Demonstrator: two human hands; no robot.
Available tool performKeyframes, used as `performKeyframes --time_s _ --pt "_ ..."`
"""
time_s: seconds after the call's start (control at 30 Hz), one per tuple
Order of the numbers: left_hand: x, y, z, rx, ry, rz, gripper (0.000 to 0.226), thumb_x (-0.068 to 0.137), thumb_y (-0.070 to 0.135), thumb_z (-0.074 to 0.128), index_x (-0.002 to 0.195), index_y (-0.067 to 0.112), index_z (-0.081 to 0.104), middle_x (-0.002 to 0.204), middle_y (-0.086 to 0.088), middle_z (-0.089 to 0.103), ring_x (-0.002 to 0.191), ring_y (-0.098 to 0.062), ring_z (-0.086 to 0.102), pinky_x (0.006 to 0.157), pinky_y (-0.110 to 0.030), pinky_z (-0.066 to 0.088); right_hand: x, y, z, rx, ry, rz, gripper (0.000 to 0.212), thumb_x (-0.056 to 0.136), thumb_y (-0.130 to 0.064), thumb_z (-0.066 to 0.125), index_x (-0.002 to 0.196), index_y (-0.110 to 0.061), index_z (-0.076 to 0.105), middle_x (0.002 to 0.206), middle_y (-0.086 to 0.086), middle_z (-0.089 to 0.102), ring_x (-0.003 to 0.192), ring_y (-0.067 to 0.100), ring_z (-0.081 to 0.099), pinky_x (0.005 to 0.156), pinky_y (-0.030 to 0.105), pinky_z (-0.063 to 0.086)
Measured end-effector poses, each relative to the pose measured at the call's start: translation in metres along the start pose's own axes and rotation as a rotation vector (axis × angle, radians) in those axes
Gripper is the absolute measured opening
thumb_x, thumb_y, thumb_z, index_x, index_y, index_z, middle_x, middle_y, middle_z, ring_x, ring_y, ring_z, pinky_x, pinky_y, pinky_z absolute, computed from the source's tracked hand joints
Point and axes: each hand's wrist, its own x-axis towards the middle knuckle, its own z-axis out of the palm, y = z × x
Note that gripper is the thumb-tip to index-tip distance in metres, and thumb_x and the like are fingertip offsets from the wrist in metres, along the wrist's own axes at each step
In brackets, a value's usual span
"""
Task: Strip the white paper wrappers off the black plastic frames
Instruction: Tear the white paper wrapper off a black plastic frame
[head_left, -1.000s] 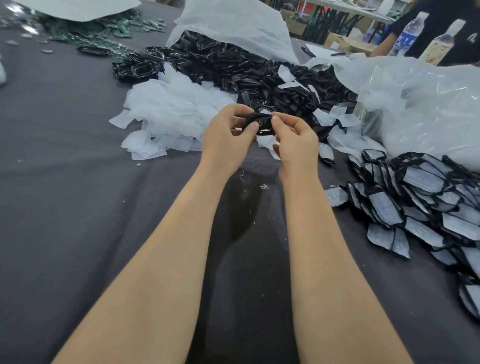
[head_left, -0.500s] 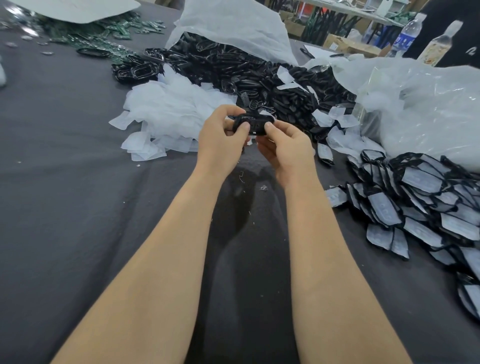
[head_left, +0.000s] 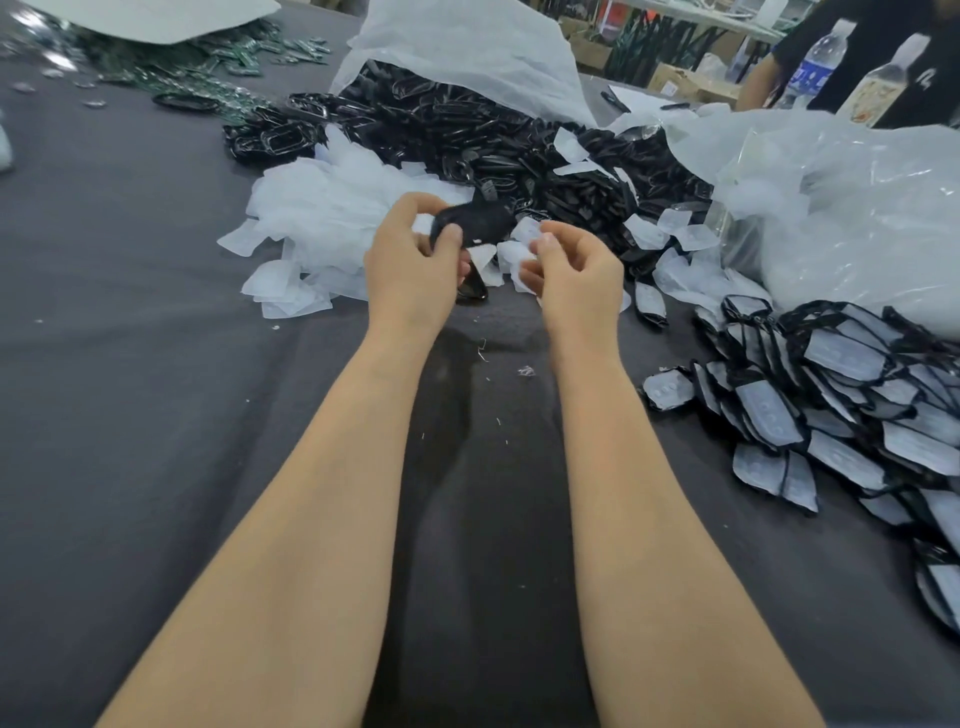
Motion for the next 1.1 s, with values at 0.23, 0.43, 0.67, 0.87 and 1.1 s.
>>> performKeyframes --time_s 0.23,0.43,0.67,0.87,1.1 --pt "0.004 0.003 -0.008 -0.351 0.336 -0.114 0.012 0.096 0.005 0.049 0.098 0.017 0.049 0.066 0.000 0.058 0.052 -0.001 0.058 0.061 -0.017 0.051 -0.003 0.012 0.006 -0.936 -0.268 -0.230 0.041 0.088 -0.002 0.042 0.114 -0.019 0.069 0.135 -0.004 0.055 0.133 0.023 0.037 0.110 0.038 0.029" --pt "0.003 0.005 -0.005 -0.411 0.330 -0.136 0.010 0.097 0.005 0.049 0.102 0.013 0.049 0.068 -0.001 0.058 0.054 -0.001 0.059 0.060 -0.018 0.052 -0.003 0.020 0.011 -1.195 -0.406 -0.154 0.053 0.093 -0.008 0.035 0.143 -0.027 0.040 0.157 -0.008 0.021 0.148 0.027 -0.001 0.113 0.062 -0.004" --pt "0.002 0.005 -0.003 -0.411 0.308 -0.135 0.010 0.096 0.005 0.050 0.101 0.015 0.050 0.070 -0.002 0.058 0.054 -0.001 0.059 0.060 -0.018 0.051 -0.002 0.017 0.010 -0.897 -0.162 -0.239 0.041 0.094 -0.007 0.040 0.131 -0.014 0.053 0.136 0.001 0.051 0.133 0.020 0.036 0.113 0.045 0.024" --pt "0.001 0.004 -0.001 -0.357 0.245 -0.137 0.010 0.096 0.006 0.050 0.100 0.015 0.050 0.069 0.000 0.058 0.053 0.000 0.058 0.060 -0.017 0.052 -0.002 0.006 -0.001 -0.330 0.136 -0.241 0.018 0.093 -0.004 0.051 0.109 -0.003 0.057 0.098 -0.001 0.058 0.085 0.004 0.053 0.076 0.004 0.038" --pt "-0.003 0.006 0.002 -0.282 0.147 -0.134 0.019 0.096 0.008 0.051 0.088 0.025 0.050 0.067 0.002 0.058 0.057 -0.002 0.057 0.063 -0.018 0.053 0.006 0.007 -0.006 -0.115 0.055 0.006 0.019 0.090 -0.005 0.055 0.099 -0.021 0.060 0.077 -0.007 0.056 0.070 0.005 0.052 0.065 0.014 0.044"
